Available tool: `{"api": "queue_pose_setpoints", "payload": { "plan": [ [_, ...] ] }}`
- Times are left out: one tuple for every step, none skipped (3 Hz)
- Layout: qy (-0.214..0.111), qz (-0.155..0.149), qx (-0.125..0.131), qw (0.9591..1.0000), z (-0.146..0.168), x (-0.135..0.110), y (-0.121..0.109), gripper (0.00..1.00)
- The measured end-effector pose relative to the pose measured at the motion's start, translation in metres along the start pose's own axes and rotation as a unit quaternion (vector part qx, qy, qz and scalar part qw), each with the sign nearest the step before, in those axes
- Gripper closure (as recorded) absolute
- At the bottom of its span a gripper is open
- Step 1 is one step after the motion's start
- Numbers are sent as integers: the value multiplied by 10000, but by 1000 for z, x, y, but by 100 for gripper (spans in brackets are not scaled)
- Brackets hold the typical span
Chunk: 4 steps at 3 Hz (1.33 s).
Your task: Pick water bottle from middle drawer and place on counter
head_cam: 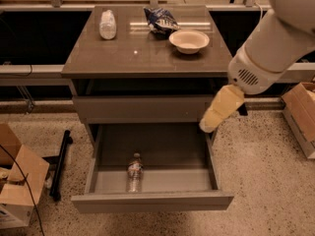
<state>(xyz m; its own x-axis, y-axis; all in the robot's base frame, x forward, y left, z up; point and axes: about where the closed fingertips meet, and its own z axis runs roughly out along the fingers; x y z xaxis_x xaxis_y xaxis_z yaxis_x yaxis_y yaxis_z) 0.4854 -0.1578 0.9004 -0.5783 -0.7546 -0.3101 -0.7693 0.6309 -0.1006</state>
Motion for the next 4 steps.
{"api": "queue_pose_setpoints", "payload": {
  "plan": [
    [-218, 324, -291, 9988, 35, -20, 5, 0],
    [-236, 774, -603, 9949, 92, -45, 6, 0],
    [-231, 723, -569, 9955, 85, -42, 7, 0],
    [-231, 719, -566, 9955, 85, -42, 7, 0]
  ]
}}
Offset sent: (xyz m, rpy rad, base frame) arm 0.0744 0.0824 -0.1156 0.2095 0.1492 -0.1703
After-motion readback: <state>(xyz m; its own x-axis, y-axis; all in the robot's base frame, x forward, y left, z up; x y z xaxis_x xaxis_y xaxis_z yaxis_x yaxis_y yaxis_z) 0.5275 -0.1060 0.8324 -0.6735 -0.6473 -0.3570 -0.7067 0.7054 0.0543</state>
